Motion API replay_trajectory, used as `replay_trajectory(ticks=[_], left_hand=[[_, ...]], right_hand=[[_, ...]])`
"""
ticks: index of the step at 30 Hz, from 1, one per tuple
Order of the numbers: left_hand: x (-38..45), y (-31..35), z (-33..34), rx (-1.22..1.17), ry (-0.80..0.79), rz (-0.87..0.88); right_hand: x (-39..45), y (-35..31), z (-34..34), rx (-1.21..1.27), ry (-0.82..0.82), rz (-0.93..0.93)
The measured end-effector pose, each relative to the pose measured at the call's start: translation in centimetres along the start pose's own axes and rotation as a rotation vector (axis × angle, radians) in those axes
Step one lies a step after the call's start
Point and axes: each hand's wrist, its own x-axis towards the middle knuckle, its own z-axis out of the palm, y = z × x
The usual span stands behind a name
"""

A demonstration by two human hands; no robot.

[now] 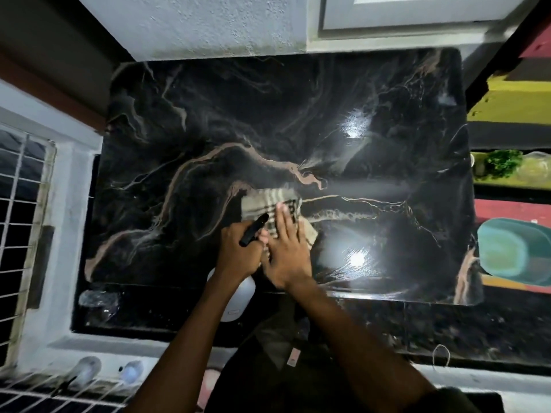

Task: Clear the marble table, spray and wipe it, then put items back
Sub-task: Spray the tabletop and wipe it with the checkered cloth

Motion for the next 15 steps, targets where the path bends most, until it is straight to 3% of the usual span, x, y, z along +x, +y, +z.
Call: replay_trajectory(ticks=[4, 8, 13, 15], left_hand=[[-0.2, -0.4, -0.1, -0.023, -0.015, -0.058], [-0.1, -0.9, 0.0, -0.055, -0.001, -0.128], [-0.3, -2.0, -1.1, -0.102, 0.038, -0.12], [-0.3, -2.7, -1.8, -0.108, 0.045, -0.118]], right_hand=[[-7.4, 4.2, 0.9, -0.033, -0.034, -0.084], [-11.8, 11.1, -1.4, -0.064, -0.034, 0.129], [-6.0, 12.0, -4.2, -0.023, 0.035, 0.475], [-1.5, 9.5, -4.4, -0.008, 0.049, 0.502]])
